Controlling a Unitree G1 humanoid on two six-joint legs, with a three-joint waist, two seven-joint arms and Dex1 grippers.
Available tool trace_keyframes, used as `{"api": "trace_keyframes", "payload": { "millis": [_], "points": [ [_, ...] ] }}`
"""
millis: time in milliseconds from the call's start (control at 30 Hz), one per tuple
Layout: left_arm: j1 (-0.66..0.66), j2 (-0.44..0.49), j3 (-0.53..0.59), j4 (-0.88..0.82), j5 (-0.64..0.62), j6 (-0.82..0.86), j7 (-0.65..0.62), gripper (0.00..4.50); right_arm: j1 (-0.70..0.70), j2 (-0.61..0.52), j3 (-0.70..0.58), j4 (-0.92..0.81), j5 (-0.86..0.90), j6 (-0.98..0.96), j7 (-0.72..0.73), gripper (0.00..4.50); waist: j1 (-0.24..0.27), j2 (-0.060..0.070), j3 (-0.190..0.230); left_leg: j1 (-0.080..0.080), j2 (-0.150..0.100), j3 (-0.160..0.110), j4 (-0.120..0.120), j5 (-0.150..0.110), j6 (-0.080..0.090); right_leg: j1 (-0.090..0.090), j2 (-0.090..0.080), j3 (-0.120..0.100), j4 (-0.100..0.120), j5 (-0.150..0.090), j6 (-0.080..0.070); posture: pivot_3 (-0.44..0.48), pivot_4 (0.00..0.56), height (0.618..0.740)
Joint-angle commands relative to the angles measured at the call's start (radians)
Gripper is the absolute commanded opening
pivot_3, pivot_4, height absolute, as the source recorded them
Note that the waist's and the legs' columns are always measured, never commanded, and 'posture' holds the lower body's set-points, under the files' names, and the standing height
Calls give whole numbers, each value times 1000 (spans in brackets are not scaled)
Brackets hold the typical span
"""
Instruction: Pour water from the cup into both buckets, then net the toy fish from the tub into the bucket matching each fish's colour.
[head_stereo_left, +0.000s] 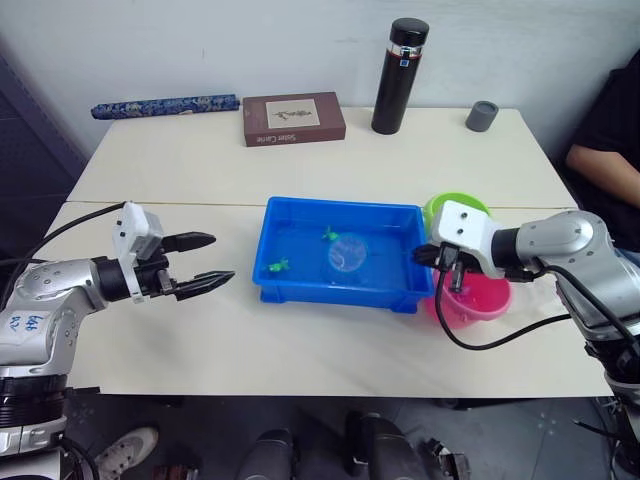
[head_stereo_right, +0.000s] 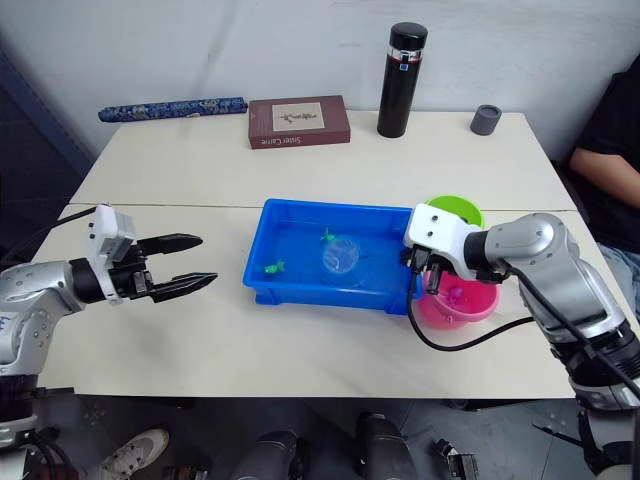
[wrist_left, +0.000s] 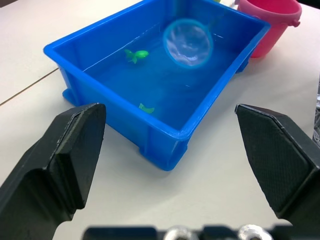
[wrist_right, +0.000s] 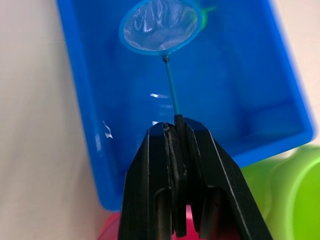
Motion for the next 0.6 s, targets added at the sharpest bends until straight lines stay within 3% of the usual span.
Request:
{"api": "trace_keyframes", "payload": {
  "millis": [33, 367, 600],
  "points": [
    [14, 12, 44, -59, -32, 7, 16, 4460, -50, -5, 10, -7, 31, 112, 24, 0, -2, 0, 0, 0, 0, 0, 0, 0, 0, 0, 0, 0, 0, 0, 0, 0, 150, 739],
    [3, -8, 18, -86, -49, 17, 33, 4460, -115, 78, 111, 120, -2, 290, -57, 0, -3, 0, 0, 0, 0, 0, 0, 0, 0, 0, 0, 0, 0, 0, 0, 0, 150, 739],
    [-18, -15, -3, -85, -38, 8, 40, 4460, -189, 217, 102, 272, -13, 343, -186, 0, -6, 0, 0, 0, 0, 0, 0, 0, 0, -1, 0, 0, 1, 0, 0, 0, 150, 739]
  ]
}}
